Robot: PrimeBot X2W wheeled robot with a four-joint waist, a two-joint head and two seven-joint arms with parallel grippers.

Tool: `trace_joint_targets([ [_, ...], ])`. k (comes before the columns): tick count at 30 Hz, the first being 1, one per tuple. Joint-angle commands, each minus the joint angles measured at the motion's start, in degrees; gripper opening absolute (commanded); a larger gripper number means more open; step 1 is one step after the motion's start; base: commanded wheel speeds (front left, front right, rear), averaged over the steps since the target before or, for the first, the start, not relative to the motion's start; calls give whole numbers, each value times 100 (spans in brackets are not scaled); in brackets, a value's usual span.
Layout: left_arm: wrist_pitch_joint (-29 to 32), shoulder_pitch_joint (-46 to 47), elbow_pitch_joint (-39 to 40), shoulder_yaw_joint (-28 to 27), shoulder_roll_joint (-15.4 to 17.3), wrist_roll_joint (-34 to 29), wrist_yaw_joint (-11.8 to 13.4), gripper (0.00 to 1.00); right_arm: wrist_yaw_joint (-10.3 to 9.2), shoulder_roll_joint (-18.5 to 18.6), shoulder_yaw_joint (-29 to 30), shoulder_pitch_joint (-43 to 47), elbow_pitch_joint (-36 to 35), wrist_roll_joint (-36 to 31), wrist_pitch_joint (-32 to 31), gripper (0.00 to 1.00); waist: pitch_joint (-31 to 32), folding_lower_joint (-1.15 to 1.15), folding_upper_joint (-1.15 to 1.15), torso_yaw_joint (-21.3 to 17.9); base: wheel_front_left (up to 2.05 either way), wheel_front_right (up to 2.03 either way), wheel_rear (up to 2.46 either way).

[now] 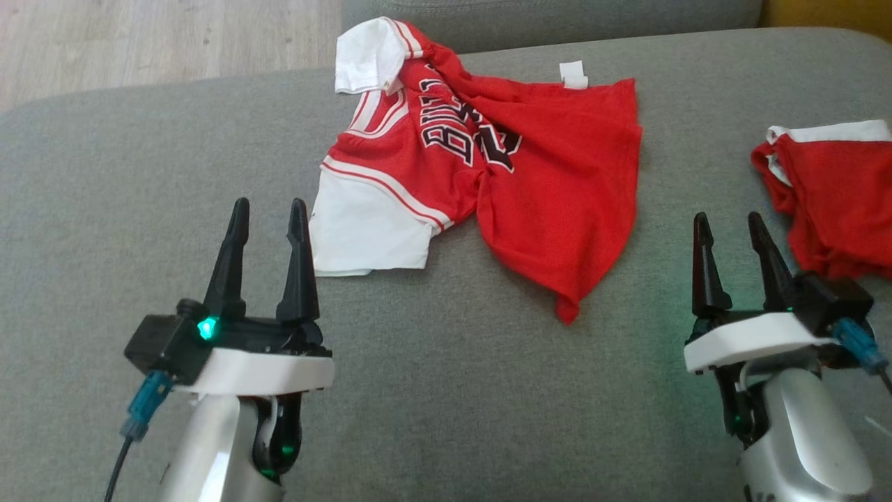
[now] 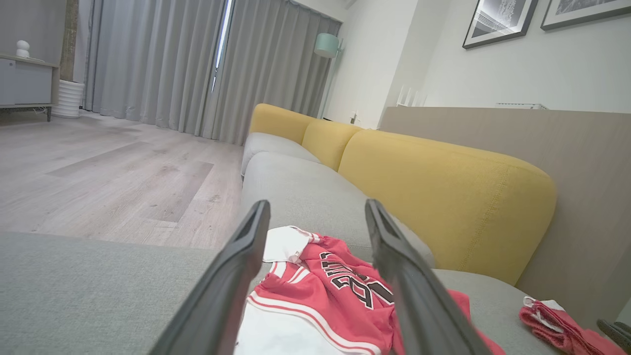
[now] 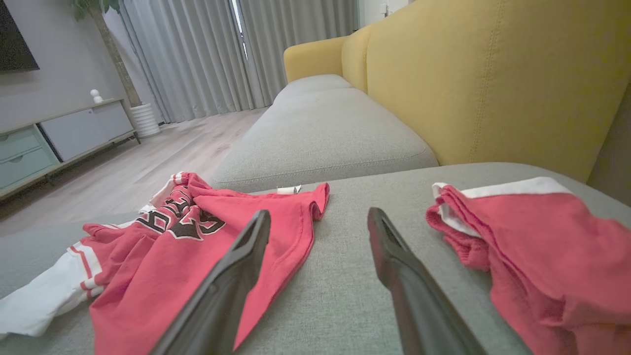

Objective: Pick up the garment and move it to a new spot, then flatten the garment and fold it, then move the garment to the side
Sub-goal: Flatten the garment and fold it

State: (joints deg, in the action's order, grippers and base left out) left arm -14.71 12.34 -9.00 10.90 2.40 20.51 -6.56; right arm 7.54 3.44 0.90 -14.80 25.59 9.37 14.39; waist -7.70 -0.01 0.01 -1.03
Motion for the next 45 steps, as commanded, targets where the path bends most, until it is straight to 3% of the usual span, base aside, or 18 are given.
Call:
trace_joint_targets([
  [1,-29,103,182,-173,48,-71,-25,100,-5,-54,-128,-82,-272,73,61,100,-47,1,-1,50,0,0,0],
  [8,-29,189,156,-58,48,-30,-47,100,-5,-55,50,-246,-47,-51,-372,100,-245,1,-1,287,0,0,0],
  [15,-29,306,107,92,48,46,-57,100,-5,-56,197,-819,941,503,-956,100,-492,1,-1,618,0,0,0],
  [22,-29,412,74,204,48,92,-62,100,-5,-56,204,-1329,1807,741,-1135,100,-649,1,-1,857,0,0,0],
  [23,-29,427,66,213,48,100,-63,100,-5,-56,232,-1405,1944,725,-1142,76,-664,1,-1,886,0,0,0],
  [24,-29,440,59,224,48,107,-63,100,-5,-56,236,-1480,2064,710,-1137,0,-676,1,-1,913,0,0,0],
  [29,-29,444,33,214,48,106,-66,100,-5,2,336,-1808,2443,309,-881,0,-689,1,-1,950,0,0,0],
  [38,-29,434,6,204,48,100,-60,100,-5,662,836,-2252,2670,-897,-591,0,-587,1,-1,900,0,0,0],
  [45,-29,413,-3,227,48,111,-58,100,-5,956,955,-2620,2608,-1749,-566,0,-521,1,-1,862,0,0,0],
])
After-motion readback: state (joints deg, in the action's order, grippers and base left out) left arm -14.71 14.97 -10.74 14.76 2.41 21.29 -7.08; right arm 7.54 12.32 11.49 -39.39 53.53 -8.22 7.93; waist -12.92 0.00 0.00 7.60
